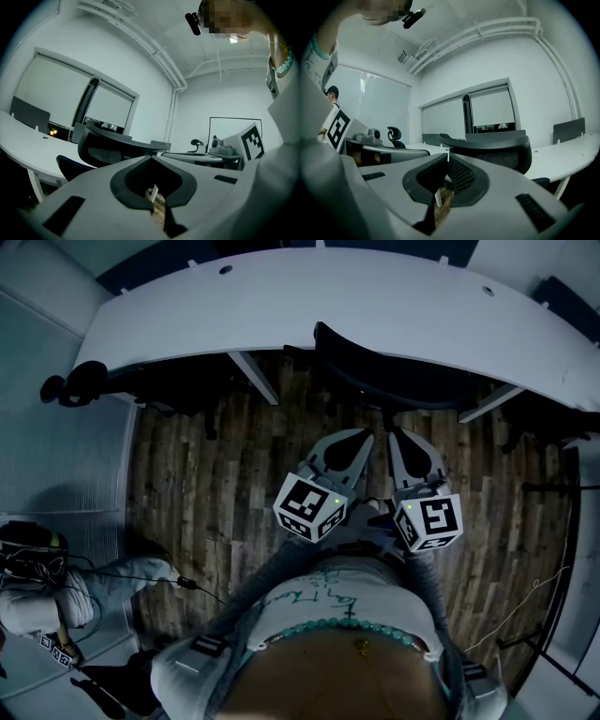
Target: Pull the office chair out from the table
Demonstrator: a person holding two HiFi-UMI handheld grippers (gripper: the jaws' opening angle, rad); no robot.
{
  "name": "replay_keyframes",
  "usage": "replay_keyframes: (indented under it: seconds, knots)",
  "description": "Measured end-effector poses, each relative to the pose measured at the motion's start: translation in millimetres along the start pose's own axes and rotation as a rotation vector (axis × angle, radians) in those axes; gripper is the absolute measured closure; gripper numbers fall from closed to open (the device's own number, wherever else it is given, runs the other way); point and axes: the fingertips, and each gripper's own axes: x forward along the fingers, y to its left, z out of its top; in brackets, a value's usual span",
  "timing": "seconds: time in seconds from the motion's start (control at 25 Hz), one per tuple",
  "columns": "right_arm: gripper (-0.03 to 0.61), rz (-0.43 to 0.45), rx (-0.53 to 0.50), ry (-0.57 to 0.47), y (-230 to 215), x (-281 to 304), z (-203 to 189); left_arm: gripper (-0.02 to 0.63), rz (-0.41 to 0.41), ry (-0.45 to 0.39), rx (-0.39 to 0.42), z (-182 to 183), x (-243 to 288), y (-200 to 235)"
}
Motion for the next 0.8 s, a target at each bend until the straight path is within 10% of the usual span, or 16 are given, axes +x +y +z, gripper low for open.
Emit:
replay_keyframes:
  seconds: [0.8]
  knots:
    - [0.557,0.043,0.032,0.024,-61,-8,-12,0.603,0.048,0.018,-0.030,-10,58,-8]
